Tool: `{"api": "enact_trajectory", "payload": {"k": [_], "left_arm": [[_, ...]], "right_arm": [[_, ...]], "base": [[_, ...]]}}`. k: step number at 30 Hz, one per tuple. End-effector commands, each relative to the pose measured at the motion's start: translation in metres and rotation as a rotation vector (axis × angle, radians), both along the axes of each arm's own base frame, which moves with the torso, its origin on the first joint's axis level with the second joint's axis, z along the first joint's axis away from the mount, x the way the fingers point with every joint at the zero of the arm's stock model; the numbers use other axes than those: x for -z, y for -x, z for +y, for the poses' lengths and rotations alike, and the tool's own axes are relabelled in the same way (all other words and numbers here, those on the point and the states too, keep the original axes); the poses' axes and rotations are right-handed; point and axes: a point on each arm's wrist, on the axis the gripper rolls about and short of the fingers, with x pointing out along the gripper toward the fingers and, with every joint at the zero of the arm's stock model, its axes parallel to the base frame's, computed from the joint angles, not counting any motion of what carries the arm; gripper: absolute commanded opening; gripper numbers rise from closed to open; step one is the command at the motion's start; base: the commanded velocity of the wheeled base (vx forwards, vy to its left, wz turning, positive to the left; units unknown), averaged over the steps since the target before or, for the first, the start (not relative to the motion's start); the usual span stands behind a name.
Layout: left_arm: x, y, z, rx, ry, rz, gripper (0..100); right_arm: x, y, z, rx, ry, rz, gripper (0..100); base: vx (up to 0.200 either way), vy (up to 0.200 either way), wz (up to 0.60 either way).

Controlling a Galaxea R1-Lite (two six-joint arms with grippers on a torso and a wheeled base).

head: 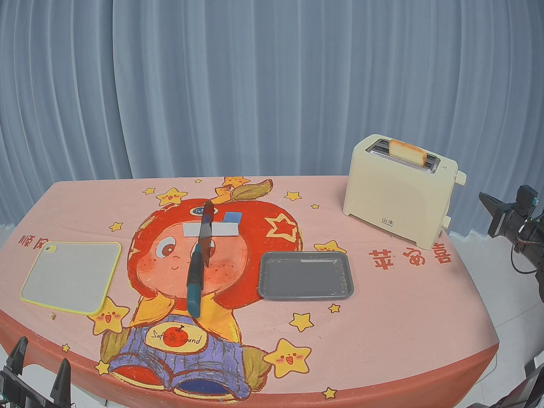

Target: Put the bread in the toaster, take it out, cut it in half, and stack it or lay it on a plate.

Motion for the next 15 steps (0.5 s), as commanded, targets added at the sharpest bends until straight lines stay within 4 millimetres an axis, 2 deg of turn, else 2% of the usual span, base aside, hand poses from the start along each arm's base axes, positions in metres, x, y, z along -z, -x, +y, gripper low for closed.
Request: {"api": "enact_trajectory", "payload": {"k": [1,15], "left_arm": [[0.005,0.000,0.000,-0.001,0.000,0.001,100],[0.005,0.000,0.000,-0.001,0.000,0.001,100]], "right_arm": [[-0.001,0.001,0.001,-0.003,0.002,-0.006,0],[-0.016,0.003,0.001,-0.005,0.013,-0.066,0]], "base": [[0.000,0.000,0.00],[0.000,0.000,0.00]]}}
